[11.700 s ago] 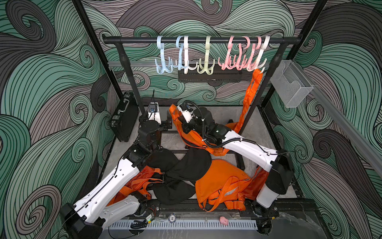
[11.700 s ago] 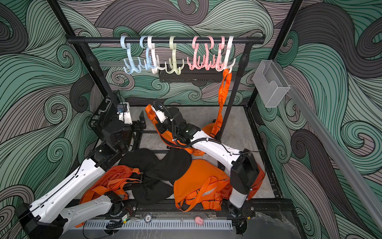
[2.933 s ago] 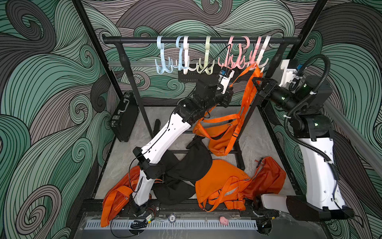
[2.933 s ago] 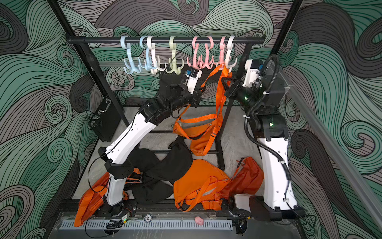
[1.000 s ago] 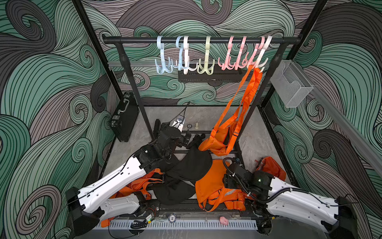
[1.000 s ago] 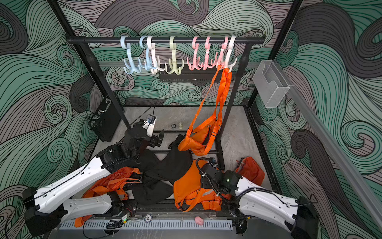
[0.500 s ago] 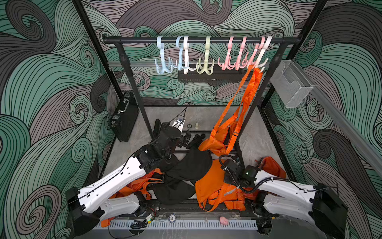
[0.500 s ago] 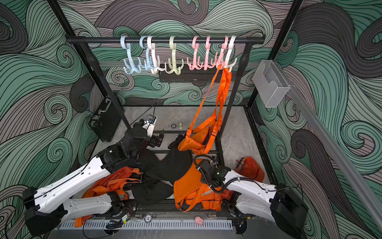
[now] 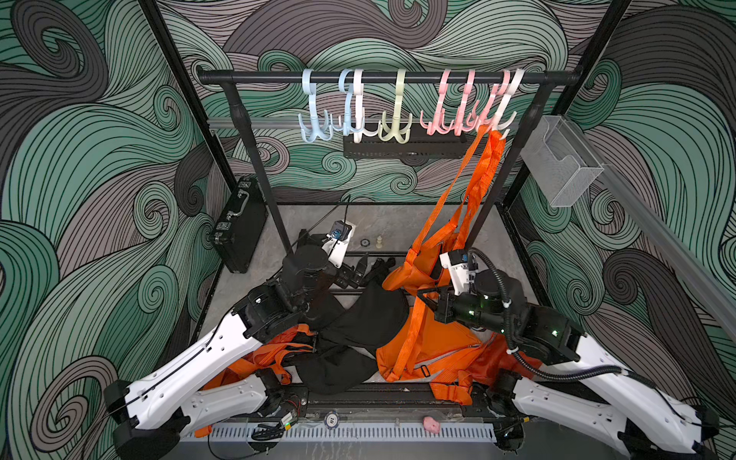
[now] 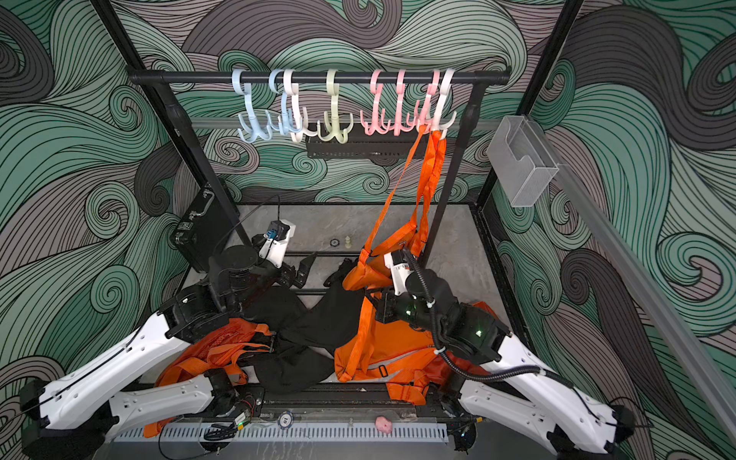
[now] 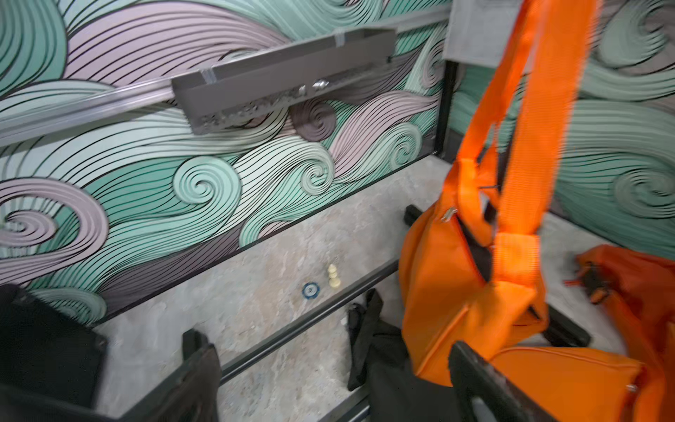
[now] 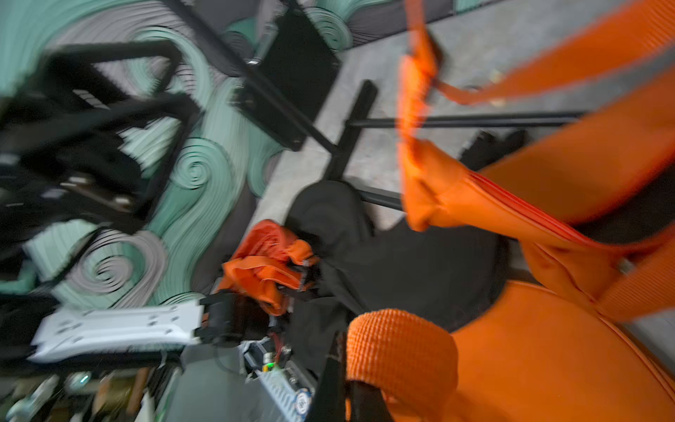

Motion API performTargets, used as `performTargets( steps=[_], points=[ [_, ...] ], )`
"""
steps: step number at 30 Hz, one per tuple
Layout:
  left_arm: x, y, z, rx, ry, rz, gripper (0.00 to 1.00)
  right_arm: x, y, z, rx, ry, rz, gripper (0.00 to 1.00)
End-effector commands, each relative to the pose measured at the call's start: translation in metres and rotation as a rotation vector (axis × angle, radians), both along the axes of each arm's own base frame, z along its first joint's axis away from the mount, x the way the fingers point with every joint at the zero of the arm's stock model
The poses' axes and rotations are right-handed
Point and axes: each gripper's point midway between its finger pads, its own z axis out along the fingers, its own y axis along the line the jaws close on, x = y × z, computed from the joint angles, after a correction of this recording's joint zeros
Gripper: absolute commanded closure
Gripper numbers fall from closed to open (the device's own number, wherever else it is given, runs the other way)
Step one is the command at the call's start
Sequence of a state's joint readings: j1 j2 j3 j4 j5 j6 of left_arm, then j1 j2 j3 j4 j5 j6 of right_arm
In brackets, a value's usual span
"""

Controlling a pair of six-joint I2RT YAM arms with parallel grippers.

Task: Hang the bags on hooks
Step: Pick up the bag from the center of the board.

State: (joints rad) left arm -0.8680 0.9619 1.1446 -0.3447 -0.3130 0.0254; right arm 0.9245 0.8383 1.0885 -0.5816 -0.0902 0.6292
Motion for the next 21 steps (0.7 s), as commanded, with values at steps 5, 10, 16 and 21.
performTargets(
  steps=[5, 10, 16, 21],
  points=[
    [-0.063, -0.042, 0.049, -0.137, -0.025, -0.438, 0.01, -0.050, 0.038, 0.111, 0.141, -0.217, 0.368, 1.00],
    [-0.090, -0.064, 0.061, -0.196, -0.011, -0.646, 0.01, -0.061, 0.044, 0.171, 0.208, -0.316, 0.454, 1.00],
    [-0.093, -0.088, 0.061, -0.243, 0.024, -0.749, 0.02, -0.073, 0.047, 0.215, 0.264, -0.392, 0.529, 1.00],
    [-0.096, -0.112, 0.069, -0.347, 0.075, -0.857, 0.01, -0.077, 0.055, 0.215, 0.283, -0.370, 0.577, 1.00]
  ],
)
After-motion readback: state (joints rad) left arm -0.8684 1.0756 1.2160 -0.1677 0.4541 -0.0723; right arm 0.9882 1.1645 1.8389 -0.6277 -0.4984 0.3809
